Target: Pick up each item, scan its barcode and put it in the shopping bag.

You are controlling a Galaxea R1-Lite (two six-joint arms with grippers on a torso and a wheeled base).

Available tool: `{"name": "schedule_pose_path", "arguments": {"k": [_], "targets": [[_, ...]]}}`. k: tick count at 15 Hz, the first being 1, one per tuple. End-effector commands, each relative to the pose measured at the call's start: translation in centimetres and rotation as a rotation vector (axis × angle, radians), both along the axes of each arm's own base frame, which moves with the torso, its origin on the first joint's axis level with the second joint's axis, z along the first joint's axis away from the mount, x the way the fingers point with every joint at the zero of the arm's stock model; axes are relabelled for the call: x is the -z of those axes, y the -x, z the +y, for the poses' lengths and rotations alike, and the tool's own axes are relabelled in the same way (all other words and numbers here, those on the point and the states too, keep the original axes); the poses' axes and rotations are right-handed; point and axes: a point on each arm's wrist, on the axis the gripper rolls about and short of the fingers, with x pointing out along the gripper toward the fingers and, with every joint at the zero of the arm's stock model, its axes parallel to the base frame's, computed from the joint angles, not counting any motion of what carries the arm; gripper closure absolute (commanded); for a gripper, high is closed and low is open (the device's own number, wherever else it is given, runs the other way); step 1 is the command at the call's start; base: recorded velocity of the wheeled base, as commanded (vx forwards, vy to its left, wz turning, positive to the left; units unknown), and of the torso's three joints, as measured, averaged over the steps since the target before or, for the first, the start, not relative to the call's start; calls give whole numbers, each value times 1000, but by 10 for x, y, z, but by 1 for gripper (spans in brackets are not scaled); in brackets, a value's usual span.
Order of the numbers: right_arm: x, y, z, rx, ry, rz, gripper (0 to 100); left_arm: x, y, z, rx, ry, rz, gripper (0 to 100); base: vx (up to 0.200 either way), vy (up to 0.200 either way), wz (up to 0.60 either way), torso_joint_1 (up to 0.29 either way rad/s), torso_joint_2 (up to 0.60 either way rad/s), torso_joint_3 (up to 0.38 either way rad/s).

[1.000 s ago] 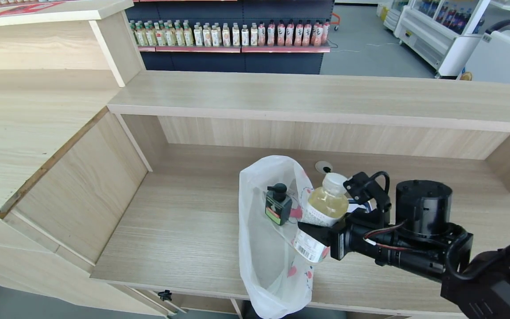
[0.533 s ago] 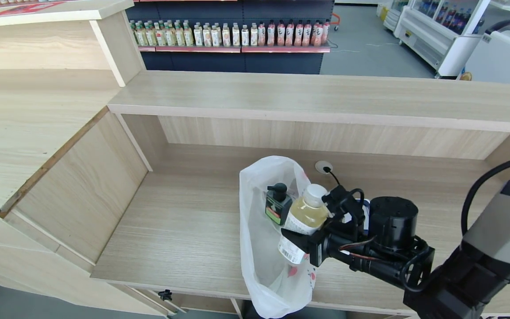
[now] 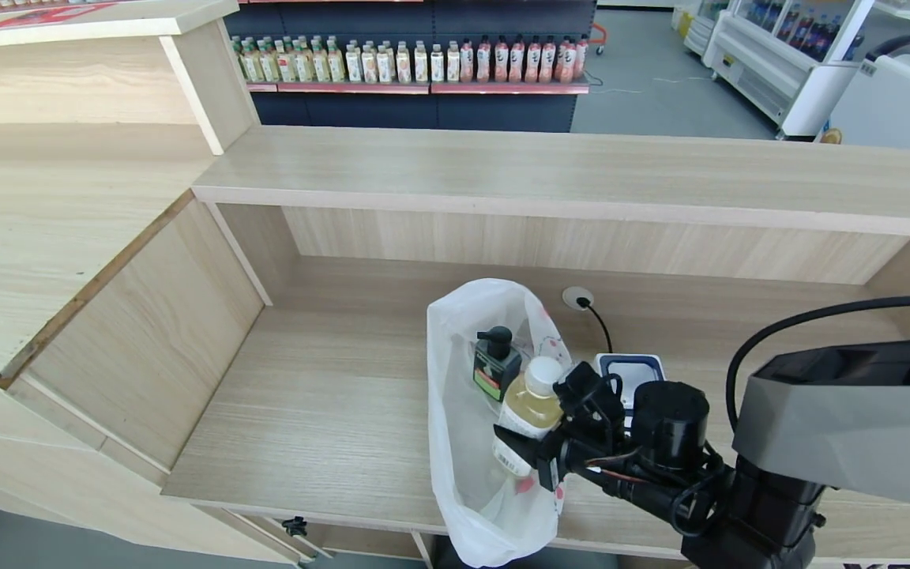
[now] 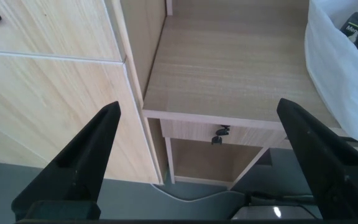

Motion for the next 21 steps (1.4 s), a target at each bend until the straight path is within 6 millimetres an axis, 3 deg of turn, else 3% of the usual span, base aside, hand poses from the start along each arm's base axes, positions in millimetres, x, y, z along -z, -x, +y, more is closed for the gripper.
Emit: {"name": "schedule_pose_path", "arguments": {"k": [1,3,4,8,11,14,17,19,21], "targets": [[20,-1,-1,1,42,41,100,0,0,0,0,0,0,0,0,0,0,0,0,0],[21,-1,1,-5,52,32,100,0,0,0,0,-2,0,0,0,0,0,0,0,0],[21,-1,1,-8,56,28,0,0,0,0,0,-2,0,0,0,0,0,0,0,0],[5,2,0,8,5,22,0,0,0,0,0,-2,0,0,0,0,0,0,0,0],[-44,18,-6,22,-177,35,0,0,0,0,0,0,0,0,0,0,0,0,0,0],[-77,29,-18,33,-226,22,0,0,0,0,0,2,0,0,0,0,0,0,0,0],[-103,32,-42,96,-242,7,0,0,0,0,0,3,0,0,0,0,0,0,0,0],[-124,36,-69,168,-207,-62,0,0,0,0,0,3,0,0,0,0,0,0,0,0],[-148,60,-91,222,-186,-77,0,0,0,0,0,3,0,0,0,0,0,0,0,0]]}}
